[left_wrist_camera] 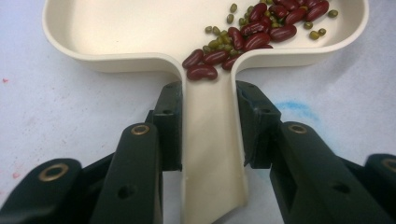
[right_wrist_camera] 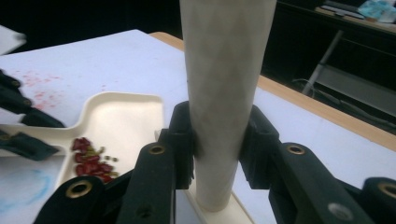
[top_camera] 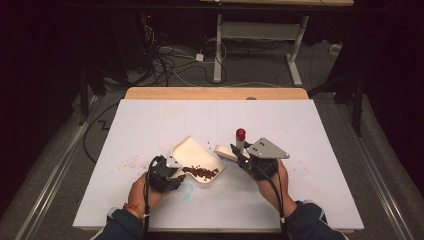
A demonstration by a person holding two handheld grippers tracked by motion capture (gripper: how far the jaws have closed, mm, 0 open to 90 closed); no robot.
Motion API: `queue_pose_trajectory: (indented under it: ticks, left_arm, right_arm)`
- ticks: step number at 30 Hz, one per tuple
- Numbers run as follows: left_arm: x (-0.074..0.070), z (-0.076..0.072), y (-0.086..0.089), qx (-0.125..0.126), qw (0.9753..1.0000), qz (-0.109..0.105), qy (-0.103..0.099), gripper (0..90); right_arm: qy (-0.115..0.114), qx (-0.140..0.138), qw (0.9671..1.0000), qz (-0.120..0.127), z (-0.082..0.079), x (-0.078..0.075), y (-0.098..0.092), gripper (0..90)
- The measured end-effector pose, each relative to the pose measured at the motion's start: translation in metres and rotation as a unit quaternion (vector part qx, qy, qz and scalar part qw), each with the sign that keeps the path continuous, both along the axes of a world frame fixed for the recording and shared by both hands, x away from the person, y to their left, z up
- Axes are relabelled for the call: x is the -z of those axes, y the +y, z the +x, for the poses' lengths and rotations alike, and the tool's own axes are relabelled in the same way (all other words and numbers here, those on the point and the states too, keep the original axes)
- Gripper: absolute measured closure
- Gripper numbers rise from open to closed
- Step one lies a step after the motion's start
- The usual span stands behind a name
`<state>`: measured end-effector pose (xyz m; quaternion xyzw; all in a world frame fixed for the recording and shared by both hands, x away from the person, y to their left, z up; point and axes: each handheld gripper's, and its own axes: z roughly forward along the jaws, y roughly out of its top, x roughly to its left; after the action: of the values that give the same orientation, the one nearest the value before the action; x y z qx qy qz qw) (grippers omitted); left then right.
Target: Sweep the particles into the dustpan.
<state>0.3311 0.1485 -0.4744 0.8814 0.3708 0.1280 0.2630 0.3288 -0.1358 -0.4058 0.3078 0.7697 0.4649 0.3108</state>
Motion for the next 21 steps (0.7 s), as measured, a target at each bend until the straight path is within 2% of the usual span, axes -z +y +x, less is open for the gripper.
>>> queue_pose_trajectory:
  ticks: [5, 11, 13, 19, 21]
  left_arm:
    - [0.001, 0.000, 0.000, 0.001, 1.0000, -0.002, 0.003, 63.6]
    - [0.001, 0.000, 0.002, 0.003, 1.0000, -0.004, 0.005, 63.6]
    - [0.001, 0.000, 0.003, 0.002, 1.0000, -0.004, 0.005, 63.6]
    - [0.001, 0.000, 0.004, 0.004, 1.0000, -0.005, 0.006, 63.6]
    - [0.001, 0.000, 0.004, 0.004, 1.0000, -0.005, 0.005, 63.6]
  right_arm:
    - [0.017, -0.032, 0.9990, 0.027, -0.010, -0.006, 0.007, 70.6]
    - [0.007, -0.045, 0.9984, 0.033, -0.014, -0.013, 0.007, 70.5]
    - [0.006, -0.044, 0.9982, 0.040, -0.012, -0.015, 0.004, 70.5]
    - [-0.015, -0.023, 0.9986, 0.044, -0.006, -0.021, -0.008, 70.6]
    - [-0.014, -0.015, 0.9986, 0.049, -0.002, -0.022, -0.012, 70.5]
